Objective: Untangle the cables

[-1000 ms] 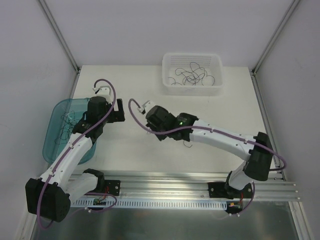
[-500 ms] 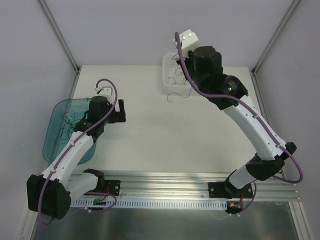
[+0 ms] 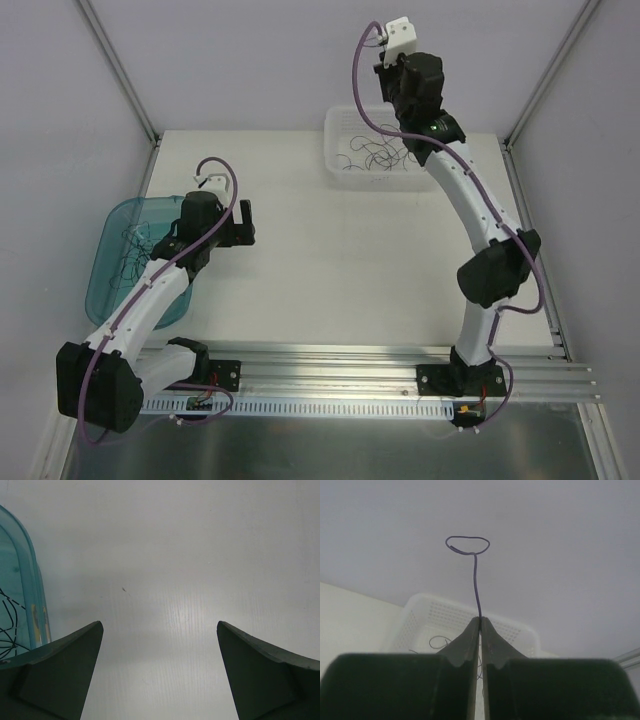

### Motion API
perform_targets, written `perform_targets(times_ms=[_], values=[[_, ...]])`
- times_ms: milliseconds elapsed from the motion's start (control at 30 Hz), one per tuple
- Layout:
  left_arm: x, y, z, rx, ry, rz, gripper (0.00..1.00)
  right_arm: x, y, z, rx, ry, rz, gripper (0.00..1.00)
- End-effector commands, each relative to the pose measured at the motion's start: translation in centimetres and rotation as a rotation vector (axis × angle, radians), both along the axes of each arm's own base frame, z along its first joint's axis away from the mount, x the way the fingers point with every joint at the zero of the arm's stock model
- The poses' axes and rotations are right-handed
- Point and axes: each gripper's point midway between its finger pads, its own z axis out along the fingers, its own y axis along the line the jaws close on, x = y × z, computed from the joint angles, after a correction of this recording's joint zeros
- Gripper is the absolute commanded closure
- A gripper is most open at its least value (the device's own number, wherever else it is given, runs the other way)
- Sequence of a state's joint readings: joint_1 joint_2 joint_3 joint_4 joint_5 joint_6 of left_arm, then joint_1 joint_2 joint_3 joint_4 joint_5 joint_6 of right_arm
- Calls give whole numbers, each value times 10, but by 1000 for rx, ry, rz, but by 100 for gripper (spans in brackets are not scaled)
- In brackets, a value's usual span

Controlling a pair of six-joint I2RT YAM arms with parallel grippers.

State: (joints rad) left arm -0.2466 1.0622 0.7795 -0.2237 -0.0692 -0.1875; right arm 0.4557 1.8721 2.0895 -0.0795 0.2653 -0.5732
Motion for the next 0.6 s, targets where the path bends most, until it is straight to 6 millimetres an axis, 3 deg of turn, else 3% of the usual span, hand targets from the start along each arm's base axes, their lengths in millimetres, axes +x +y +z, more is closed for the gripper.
perform_targets(times_ms=[0,133,267,300,367,400,467,500,567], values=[[9,-4,18,-36,-38,-10,1,43,-12,-47,99,61,6,93],[9,-6,17,-38,-34,-20,1,66,-28,-133,105,235,-67,83],[9,-8,19,-46,-37,-27,1,57,-43,-186,102,350,-136,60],[9,-8,19,-47,-36,-30,1,50,-46,-176,123,341,-141,45],[8,-9,19,-50,-36,-31,1,37,-48,-179,130,372,-141,35],[8,-10,19,-54,-36,-35,1,28,-52,-162,146,353,-142,28],[8,-11,20,-56,-39,-40,1,13,-57,-157,156,367,-154,21],[8,-11,22,-58,-45,-41,1,2,-61,-138,168,345,-154,15],[8,-10,23,-57,-48,-40,1,-14,-71,-135,168,371,-185,8]])
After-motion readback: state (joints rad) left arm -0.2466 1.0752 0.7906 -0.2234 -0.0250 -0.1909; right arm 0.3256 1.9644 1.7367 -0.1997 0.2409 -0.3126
